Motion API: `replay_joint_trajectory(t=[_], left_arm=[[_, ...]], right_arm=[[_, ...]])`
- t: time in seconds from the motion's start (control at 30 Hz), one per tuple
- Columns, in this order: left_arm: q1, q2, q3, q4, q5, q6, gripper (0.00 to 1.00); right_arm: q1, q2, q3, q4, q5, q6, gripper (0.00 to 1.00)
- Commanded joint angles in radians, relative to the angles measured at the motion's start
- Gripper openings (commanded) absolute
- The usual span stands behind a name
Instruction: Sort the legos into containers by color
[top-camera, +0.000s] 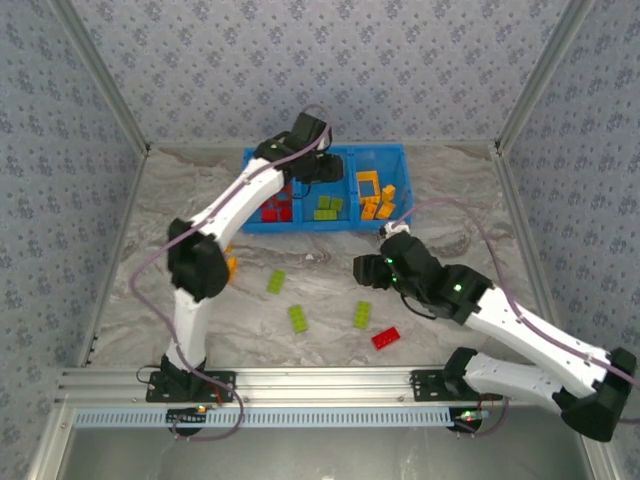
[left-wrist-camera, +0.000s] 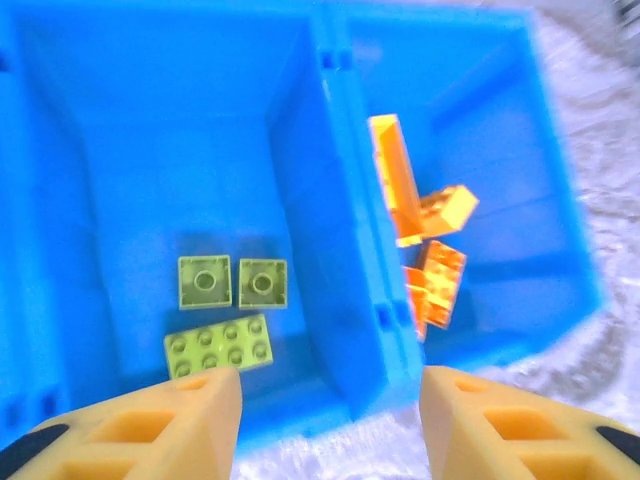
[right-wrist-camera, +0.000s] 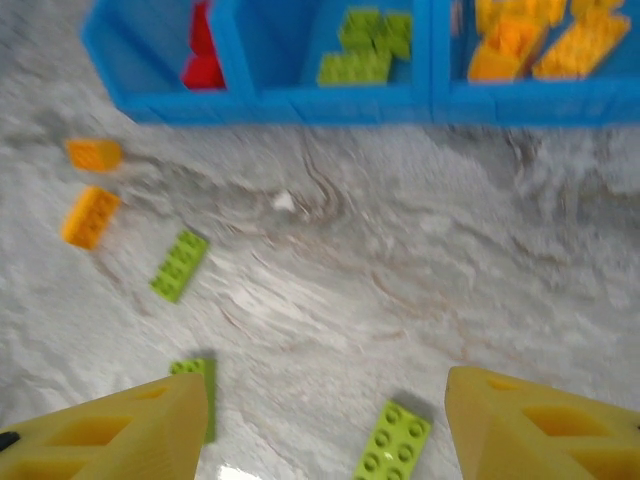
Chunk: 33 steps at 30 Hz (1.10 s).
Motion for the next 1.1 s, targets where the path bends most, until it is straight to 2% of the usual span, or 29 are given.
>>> replay_joint_trajectory(t=[0.0, 0.13, 0.23, 0.43, 0.6, 0.77, 0.83, 0.93, 1.07], left_arm=[[-0.068, -0.252, -0.207, 0.107, -0.097, -0.018, 0.51], [-0.166, -0.547, -0.519, 0.144, -0.190, -0.048, 0.54], [-0.233, -0.740, -0.707, 0.127, -0.256, -0.083, 0.57], [-0.317, -0.995, -0.909, 0.058, -0.296, -0.135, 0.59], [-0.352, -1.104, -0.986, 0.099, -0.231, -0.119, 0.61], [-0.366, -1.135, -0.980, 0.083, -0.188, -0.131, 0.61], [-0.373, -1.149, -0.979, 0.069, -0.180, -0.132, 0.61], [-0.376, -1.176, -0.979, 0.046, -0.187, -0.141, 0.61], [-0.380, -1.210, -0.980, 0.015, -0.220, -0.159, 0.61]], right_arm=[[0.040, 0.094, 0.010, -0.151, 0.068, 0.184, 0.67], [0.065, 0.178, -0.051, -0.155, 0.036, 0.327, 0.69], [0.066, 0.229, -0.105, -0.072, -0.025, 0.357, 0.71], [0.067, 0.381, -0.119, 0.003, -0.090, 0.388, 0.73], [0.061, 0.471, -0.151, 0.098, -0.117, 0.405, 0.69], [0.056, 0.534, -0.157, 0.132, -0.116, 0.414, 0.63], [0.055, 0.546, -0.162, 0.147, -0.113, 0.417, 0.55], [0.060, 0.535, -0.152, 0.137, -0.086, 0.407, 0.37], [0.079, 0.500, -0.045, 0.052, 0.016, 0.311, 0.34]])
